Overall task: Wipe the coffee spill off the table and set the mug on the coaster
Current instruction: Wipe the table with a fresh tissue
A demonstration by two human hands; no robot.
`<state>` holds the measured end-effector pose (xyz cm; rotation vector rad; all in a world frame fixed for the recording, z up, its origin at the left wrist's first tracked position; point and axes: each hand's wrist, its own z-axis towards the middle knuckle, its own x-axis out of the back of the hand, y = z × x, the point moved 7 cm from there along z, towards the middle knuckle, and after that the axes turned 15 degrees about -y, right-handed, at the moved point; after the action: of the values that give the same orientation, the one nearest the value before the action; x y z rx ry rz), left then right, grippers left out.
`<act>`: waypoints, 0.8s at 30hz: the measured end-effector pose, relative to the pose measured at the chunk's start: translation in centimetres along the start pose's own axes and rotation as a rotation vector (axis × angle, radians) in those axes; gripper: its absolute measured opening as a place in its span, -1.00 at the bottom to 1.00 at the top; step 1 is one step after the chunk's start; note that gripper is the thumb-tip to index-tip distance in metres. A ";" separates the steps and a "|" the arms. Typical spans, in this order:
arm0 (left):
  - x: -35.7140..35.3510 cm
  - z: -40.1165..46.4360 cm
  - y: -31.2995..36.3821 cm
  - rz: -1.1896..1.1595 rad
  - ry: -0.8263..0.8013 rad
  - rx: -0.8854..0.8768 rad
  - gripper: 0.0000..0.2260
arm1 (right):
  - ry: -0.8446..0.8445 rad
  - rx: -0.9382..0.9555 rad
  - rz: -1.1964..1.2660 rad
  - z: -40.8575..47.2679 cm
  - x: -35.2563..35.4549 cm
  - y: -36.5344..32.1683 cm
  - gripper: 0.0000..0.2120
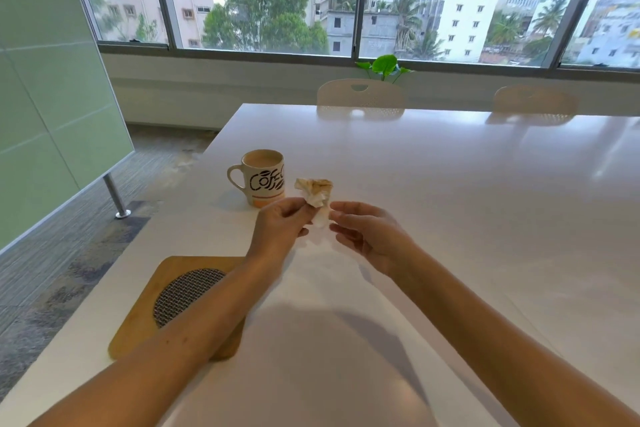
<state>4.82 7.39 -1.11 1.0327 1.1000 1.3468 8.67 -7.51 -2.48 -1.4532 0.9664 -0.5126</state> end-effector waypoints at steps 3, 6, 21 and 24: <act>0.8 -0.6 -0.3 -0.025 0.111 0.028 -0.91 | 0.024 0.056 -0.362 -2.8 2.5 -1.8 -0.77; 1.7 -1.5 -0.7 0.009 0.179 0.039 -0.89 | 0.135 0.079 -0.772 -6.6 6.9 -3.8 -0.76; 4.7 -4.0 -0.8 0.466 0.317 0.006 -0.73 | 0.421 -0.683 -1.403 -19.2 23.0 2.6 -0.21; 4.3 -4.2 -0.5 0.479 0.310 -0.006 -0.71 | 0.530 -0.357 -1.559 -19.5 21.2 1.2 -0.57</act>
<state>0.57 11.39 -2.44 1.1544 1.1096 1.9430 4.50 -35.81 -5.79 -2.2869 0.0696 -1.9828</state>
